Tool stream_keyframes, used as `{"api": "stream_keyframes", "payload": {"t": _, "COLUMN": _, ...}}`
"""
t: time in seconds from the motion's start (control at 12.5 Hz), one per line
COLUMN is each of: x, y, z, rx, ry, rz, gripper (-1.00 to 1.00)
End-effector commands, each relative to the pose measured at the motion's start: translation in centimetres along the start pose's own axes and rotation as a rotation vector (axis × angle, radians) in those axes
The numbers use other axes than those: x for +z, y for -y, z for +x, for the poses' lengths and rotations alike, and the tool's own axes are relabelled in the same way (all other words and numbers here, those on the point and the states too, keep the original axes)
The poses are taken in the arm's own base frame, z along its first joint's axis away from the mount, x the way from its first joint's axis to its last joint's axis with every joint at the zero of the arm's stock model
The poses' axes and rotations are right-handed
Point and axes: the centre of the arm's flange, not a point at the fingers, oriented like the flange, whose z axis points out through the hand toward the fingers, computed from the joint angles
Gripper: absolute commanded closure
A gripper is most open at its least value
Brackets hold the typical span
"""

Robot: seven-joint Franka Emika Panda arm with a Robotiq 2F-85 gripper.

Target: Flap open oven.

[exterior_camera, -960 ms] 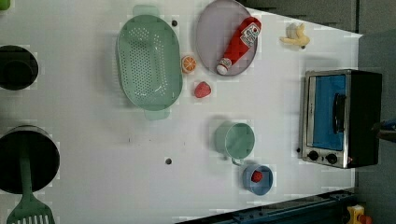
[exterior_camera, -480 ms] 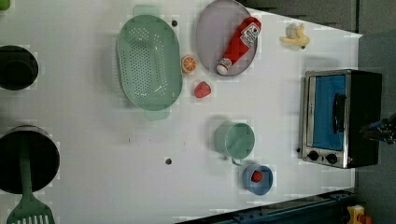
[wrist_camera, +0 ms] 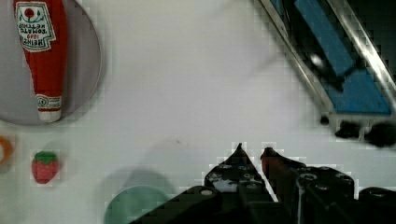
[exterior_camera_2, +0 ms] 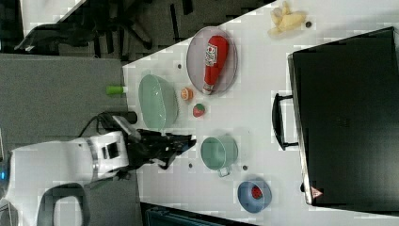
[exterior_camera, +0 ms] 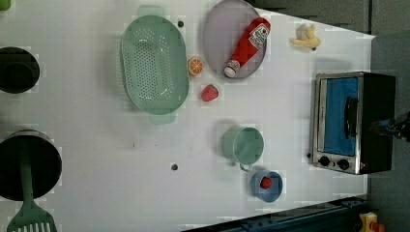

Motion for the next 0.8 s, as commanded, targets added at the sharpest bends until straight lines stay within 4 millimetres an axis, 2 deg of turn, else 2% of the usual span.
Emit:
{"api": "stream_keyframes", "payload": {"t": 0.08, "x": 2.6, "y": -4.8, "z": 2.2, "rx": -0.236, "ry": 0.012, "rz": 0.014, "gripper": 0.65}}
{"api": "stream_keyframes", "payload": {"t": 0.4, "x": 5.8, "y": -8.7, "z": 5.4, "rx": -0.493, "ry": -0.033, "rz": 0.005, "gripper": 0.65}}
{"api": "stream_keyframes", "payload": {"t": 0.56, "x": 7.7, "y": -10.2, "z": 6.6, "rx": -0.528, "ry": -0.046, "rz": -0.011, "gripper": 0.65}}
{"api": "stream_keyframes", "payload": {"t": 0.8, "x": 10.8, "y": -12.0, "z": 7.7, "rx": -0.492, "ry": -0.023, "rz": -0.034, "gripper": 0.65}}
